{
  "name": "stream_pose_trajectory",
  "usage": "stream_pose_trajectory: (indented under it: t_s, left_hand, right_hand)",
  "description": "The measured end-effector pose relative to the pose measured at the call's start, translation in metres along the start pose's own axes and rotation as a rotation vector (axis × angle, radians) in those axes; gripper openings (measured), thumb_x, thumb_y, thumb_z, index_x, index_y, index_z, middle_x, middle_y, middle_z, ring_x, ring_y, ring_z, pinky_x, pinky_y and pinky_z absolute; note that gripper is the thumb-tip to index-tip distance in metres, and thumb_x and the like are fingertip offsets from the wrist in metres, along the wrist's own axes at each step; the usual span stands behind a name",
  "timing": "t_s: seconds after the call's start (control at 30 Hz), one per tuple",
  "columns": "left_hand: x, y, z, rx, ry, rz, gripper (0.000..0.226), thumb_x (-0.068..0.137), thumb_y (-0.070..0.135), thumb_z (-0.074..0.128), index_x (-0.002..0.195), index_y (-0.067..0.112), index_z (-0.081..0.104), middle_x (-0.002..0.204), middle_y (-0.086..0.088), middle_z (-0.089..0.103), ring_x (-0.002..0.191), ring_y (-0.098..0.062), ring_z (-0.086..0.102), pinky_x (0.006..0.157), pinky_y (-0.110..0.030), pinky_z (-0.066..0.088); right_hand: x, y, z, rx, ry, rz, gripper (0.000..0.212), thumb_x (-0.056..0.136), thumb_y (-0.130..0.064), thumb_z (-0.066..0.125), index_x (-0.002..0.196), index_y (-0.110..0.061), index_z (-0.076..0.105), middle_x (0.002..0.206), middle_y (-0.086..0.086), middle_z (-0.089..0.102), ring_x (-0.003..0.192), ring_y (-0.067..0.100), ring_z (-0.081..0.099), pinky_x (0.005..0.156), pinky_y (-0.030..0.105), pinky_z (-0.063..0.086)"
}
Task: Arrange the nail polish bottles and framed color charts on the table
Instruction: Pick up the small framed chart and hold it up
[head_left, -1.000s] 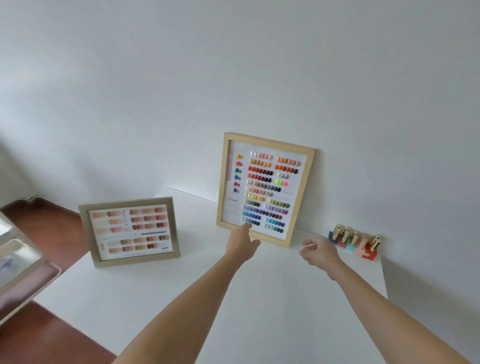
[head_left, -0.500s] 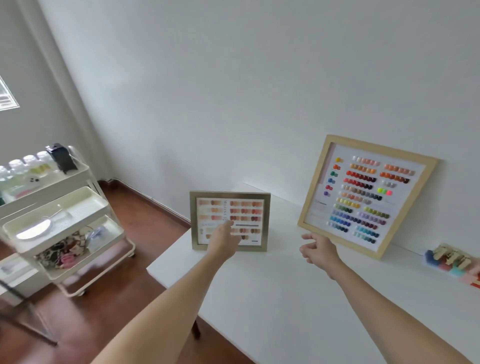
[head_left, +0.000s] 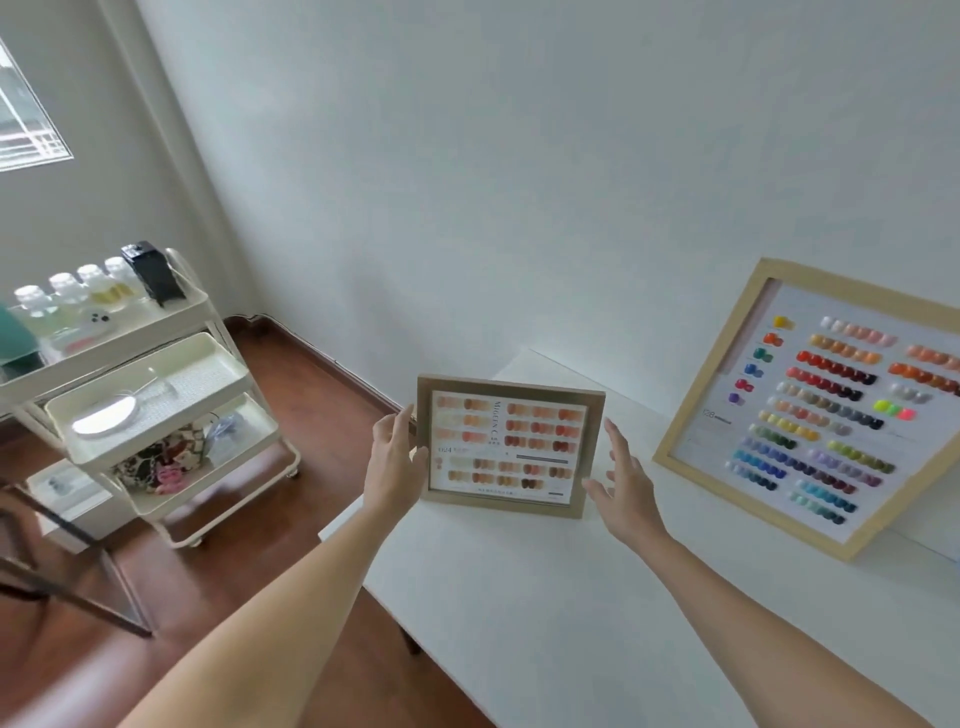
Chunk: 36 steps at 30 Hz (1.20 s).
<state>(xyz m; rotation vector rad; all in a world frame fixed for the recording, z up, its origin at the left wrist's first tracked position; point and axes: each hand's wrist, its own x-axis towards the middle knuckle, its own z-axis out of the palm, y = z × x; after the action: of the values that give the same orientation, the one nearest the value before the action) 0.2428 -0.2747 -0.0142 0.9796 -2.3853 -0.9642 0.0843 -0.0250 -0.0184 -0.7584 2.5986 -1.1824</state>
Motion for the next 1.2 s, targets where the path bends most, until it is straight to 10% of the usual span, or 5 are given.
stream_pose_trajectory:
  t_s: [0.33, 1.2]
  left_hand:
    - [0.039, -0.025, 0.027, 0.029, -0.068, 0.114, 0.072, 0.092, -0.001, 0.041, 0.152, 0.033, 0.016, 0.150, -0.008, 0.030, 0.129, -0.027, 0.045, 0.102, -0.032, 0.037]
    - [0.271, 0.009, 0.135, -0.118, -0.308, 0.473, 0.088, 0.089, -0.009, 0.041, 0.147, 0.051, 0.011, 0.116, 0.009, 0.046, 0.095, -0.008, 0.057, 0.081, -0.017, 0.042]
  right_hand:
    - [0.041, 0.022, 0.031, 0.016, 0.041, -0.149, 0.091, 0.091, -0.011, 0.058, 0.146, -0.047, -0.005, 0.134, 0.008, 0.048, 0.114, 0.007, 0.046, 0.099, 0.041, 0.046]
    - [0.160, 0.062, 0.025, -0.083, 0.334, 0.130, 0.099, 0.087, 0.006, 0.057, 0.146, -0.047, -0.002, 0.113, -0.006, 0.048, 0.091, -0.002, 0.053, 0.089, 0.027, 0.054]
